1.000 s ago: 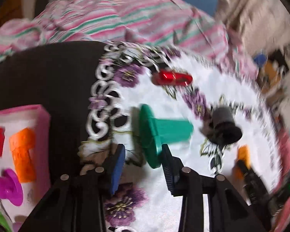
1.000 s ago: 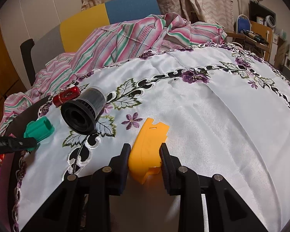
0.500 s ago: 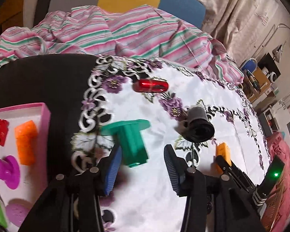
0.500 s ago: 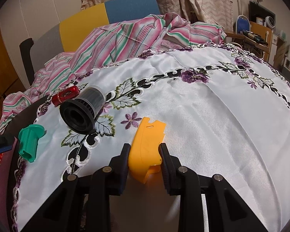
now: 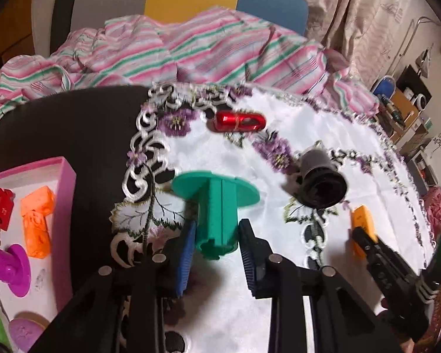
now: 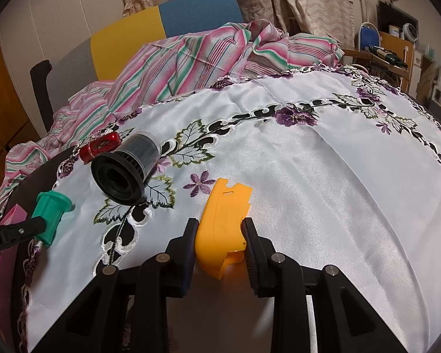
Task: Organize rigid objects
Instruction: 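Grasp the teal stand with the left gripper while the right holds the orange piece, then carry the teal stand into the tray with the left gripper while the right holds the orange piece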
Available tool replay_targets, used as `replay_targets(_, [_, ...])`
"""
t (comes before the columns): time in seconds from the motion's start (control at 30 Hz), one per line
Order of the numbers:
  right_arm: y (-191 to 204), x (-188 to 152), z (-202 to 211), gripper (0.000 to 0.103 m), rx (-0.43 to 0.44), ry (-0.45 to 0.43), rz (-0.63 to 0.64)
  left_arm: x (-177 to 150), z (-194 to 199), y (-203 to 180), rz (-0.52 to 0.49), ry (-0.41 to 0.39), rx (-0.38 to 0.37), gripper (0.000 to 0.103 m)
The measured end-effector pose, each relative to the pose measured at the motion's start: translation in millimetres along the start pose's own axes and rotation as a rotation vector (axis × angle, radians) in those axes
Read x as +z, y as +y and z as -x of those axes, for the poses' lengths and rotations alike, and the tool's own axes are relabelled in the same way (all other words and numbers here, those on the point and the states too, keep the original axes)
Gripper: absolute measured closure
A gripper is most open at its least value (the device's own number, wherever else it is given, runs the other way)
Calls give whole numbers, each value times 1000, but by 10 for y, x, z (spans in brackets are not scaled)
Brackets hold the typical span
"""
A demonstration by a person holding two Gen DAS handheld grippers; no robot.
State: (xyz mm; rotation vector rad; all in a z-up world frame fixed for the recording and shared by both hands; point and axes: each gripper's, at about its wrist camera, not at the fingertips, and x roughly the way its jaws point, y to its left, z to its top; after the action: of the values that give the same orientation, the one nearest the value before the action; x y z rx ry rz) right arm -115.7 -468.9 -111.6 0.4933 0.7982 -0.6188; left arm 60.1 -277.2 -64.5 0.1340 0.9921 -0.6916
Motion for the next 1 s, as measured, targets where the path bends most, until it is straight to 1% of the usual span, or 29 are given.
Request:
replay_targets(0.13, [-3, -2, 1, 73, 0, -1, -1, 75, 169, -26, 5, -57, -16, 74])
replay_targets(0.17, [-4, -2, 0, 73, 1, -1, -2, 101, 184, -38, 1, -60, -22, 74])
replay_targets(0.23, [-4, -3, 2, 73, 0, -1, -1, 143, 169, -71, -17, -68, -7, 74])
replay_targets(0.37, [-7, -2, 2, 73, 1, -1, -2, 136, 81, -111, -47, -53, 2, 73])
replay_targets(0.43, [-4, -3, 4, 73, 3, -2, -4, 96, 69, -126, -54, -50, -4, 72])
replay_targets(0.53, [-2, -3, 4, 73, 3, -2, -4, 65, 66, -167, -76, -51, 9, 72])
replay_targets(0.63, [-3, -2, 5, 73, 3, -2, -4, 48, -14, -180, -83, -21, 29, 70])
replay_targets(0.7, [-2, -1, 4, 73, 0, -2, -2, 27, -46, -162, -80, -14, 24, 70])
replay_targets(0.8, [-10, -4, 6, 73, 1, -5, -3, 12, 39, -121, -62, -36, 20, 73])
replay_targets(0.87, [-16, -5, 4, 73, 3, -6, -5, 12, 134, -85, -40, -36, -5, 73])
replay_targets(1.0, [9, -6, 1, 73, -10, -6, 7, -37, 352, -69, -34, -55, -26, 73])
